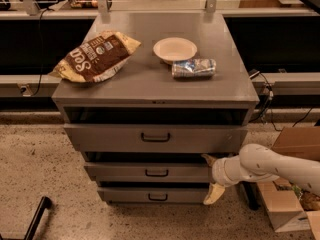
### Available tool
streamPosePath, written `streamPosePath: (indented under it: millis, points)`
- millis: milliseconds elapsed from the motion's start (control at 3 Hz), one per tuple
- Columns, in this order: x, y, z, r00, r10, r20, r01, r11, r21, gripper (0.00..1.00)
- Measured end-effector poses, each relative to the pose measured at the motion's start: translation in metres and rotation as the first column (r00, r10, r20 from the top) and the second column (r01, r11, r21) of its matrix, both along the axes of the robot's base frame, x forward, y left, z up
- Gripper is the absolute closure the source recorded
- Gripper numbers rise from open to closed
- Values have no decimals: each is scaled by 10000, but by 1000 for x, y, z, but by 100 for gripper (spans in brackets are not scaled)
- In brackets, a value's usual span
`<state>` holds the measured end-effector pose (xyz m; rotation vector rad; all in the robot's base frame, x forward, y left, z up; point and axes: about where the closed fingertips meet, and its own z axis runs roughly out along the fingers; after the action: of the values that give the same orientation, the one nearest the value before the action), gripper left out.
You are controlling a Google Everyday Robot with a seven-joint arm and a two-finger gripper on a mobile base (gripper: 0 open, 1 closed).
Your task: Open middle drawer
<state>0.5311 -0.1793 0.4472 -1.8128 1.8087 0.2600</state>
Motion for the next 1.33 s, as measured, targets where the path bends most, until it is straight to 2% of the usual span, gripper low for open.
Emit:
streamPosePath:
  millis: [333,667,1000,1333]
  points:
    - [11,-5,-16,9998,-211,-18,210,9998,-63,0]
    - [16,-8,-23,9992,-393,79,393,9992,-76,18]
    - [8,-9,-26,9992,-405,19,405,9992,-70,36]
    - [-17,0,-30,9994,-13,-359,11,10000,-53,35]
